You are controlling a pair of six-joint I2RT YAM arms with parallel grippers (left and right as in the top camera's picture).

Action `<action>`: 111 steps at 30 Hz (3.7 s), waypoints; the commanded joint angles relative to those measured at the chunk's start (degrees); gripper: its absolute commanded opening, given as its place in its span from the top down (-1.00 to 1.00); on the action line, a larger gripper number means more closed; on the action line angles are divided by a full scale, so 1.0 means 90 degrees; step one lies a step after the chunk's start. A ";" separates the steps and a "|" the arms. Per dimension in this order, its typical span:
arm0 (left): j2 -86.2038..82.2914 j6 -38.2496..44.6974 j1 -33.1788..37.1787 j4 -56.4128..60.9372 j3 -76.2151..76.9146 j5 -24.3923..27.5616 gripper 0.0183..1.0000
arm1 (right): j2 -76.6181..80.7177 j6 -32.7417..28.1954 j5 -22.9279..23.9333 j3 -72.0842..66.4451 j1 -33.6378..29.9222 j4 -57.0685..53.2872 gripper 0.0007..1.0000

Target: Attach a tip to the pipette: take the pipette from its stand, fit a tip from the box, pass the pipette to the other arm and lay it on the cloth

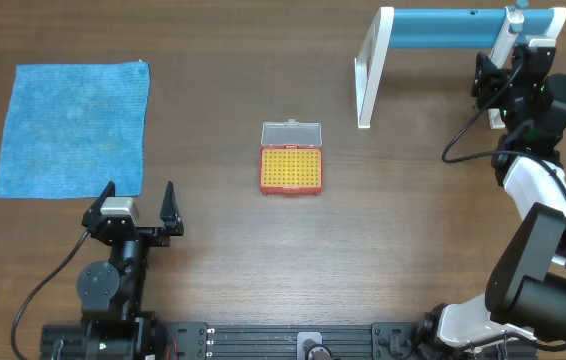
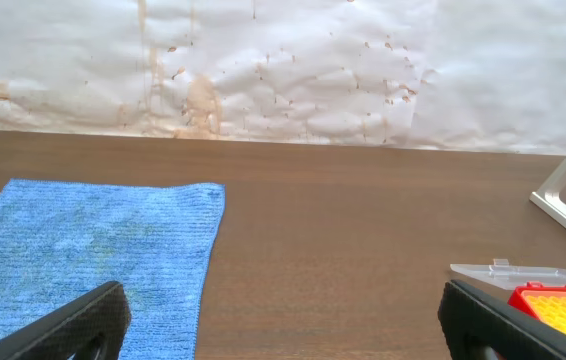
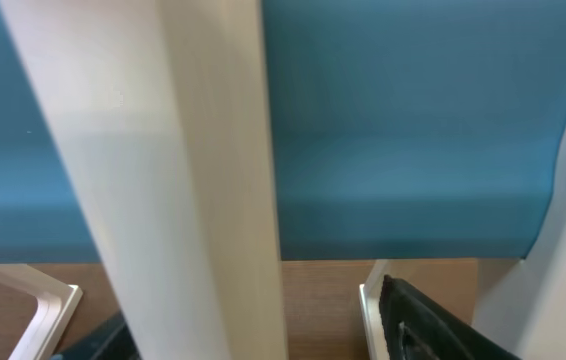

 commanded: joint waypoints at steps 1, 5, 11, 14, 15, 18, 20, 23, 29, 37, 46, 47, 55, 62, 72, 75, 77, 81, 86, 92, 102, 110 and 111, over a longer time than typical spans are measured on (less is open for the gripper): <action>-0.0034 0.0039 -0.0007 -0.0034 -0.0017 -0.0027 -1.00 | 0.0063 0.0058 -0.0083 0.0107 0.0044 0.0032 -0.15; -0.0034 0.0039 -0.0007 -0.0034 -0.0017 -0.0027 -1.00 | 0.0063 0.0160 -0.0085 0.0107 0.0046 0.0032 0.02; -0.0034 0.0039 -0.0007 -0.0034 -0.0017 -0.0027 -1.00 | 0.0061 0.0158 -0.0085 0.0107 0.0046 0.0032 0.48; -0.0034 0.0039 -0.0007 -0.0034 -0.0017 -0.0027 -1.00 | 0.0046 0.0202 -0.0085 0.0107 0.0046 0.0032 0.63; -0.0034 0.0039 -0.0007 -0.0034 -0.0017 -0.0027 -1.00 | 0.0017 0.0228 -0.0112 0.0107 0.0046 0.0032 0.63; -0.0034 0.0039 -0.0007 -0.0034 -0.0017 -0.0027 -1.00 | -0.0214 0.0226 -0.0199 0.0107 0.0044 0.0032 0.73; -0.0034 0.0039 -0.0007 -0.0034 -0.0017 -0.0027 -0.99 | -0.0597 0.0223 -0.0197 0.0107 0.0044 0.0032 0.83; -0.0034 0.0039 -0.0007 -0.0034 -0.0017 -0.0027 -1.00 | -0.1095 0.0221 -0.0199 0.0107 0.0044 0.0032 0.84; -0.0034 0.0039 -0.0007 -0.0034 -0.0017 -0.0027 -1.00 | -0.2127 0.0593 -0.1569 0.0107 0.0087 -0.0044 0.85; -0.0034 0.0039 -0.0007 -0.0034 -0.0017 -0.0027 -1.00 | -0.2351 0.1035 -0.3400 -0.0483 0.2574 0.1037 0.85; -0.0034 0.0039 -0.0007 -0.0034 -0.0017 -0.0027 -1.00 | -0.0971 0.1032 -0.2863 -0.1732 0.4595 0.3677 0.85; -0.0034 0.0039 -0.0007 -0.0034 -0.0017 -0.0027 -1.00 | -0.0733 0.1032 -0.2863 -0.1734 0.4641 0.3842 0.85; -0.0034 0.0039 -0.0007 -0.0034 -0.0017 -0.0027 -1.00 | 0.0085 0.0668 -0.3366 -0.1734 0.4835 0.4153 0.85; -0.0034 0.0039 -0.0007 -0.0034 -0.0017 -0.0027 -1.00 | 0.0097 0.0007 -0.3366 -0.1741 0.4777 0.3293 0.84; -0.0034 0.0039 -0.0007 -0.0034 -0.0017 -0.0027 -1.00 | 0.0503 -0.0168 -0.3344 -0.1746 0.4663 0.3456 0.85; -0.0034 0.0039 -0.0007 -0.0034 -0.0017 -0.0027 -1.00 | 0.0503 -0.0168 -0.3342 -0.1746 0.4660 0.3456 0.85; -0.0034 0.0039 -0.0007 -0.0034 -0.0017 -0.0027 -1.00 | 0.0508 -0.0168 -0.3342 -0.1746 0.4660 0.3456 0.85; -0.0034 0.0039 -0.0007 -0.0034 -0.0017 -0.0027 -1.00 | 0.0520 -0.0170 -0.3342 -0.1746 0.4660 0.3456 0.85; -0.0034 0.0039 -0.0007 -0.0034 -0.0017 -0.0027 -1.00 | 0.0551 -0.0219 -0.3228 -0.1746 0.4660 0.3456 0.84; -0.0034 0.0039 -0.0007 -0.0034 -0.0017 -0.0027 -1.00 | 0.0561 -0.0221 -0.3174 -0.1746 0.4660 0.3451 0.85; -0.0034 0.0039 -0.0007 -0.0034 -0.0017 -0.0027 -1.00 | 0.0673 -0.0221 -0.3172 -0.1746 0.4660 0.3405 0.85; -0.0034 0.0039 -0.0007 -0.0034 -0.0017 -0.0027 -1.00 | 0.1030 -0.0219 -0.3174 -0.1746 0.4660 0.3468 0.85; -0.0034 0.0039 -0.0007 -0.0034 -0.0017 -0.0027 -1.00 | 0.1030 -0.0219 -0.3177 -0.1746 0.4660 0.3478 0.85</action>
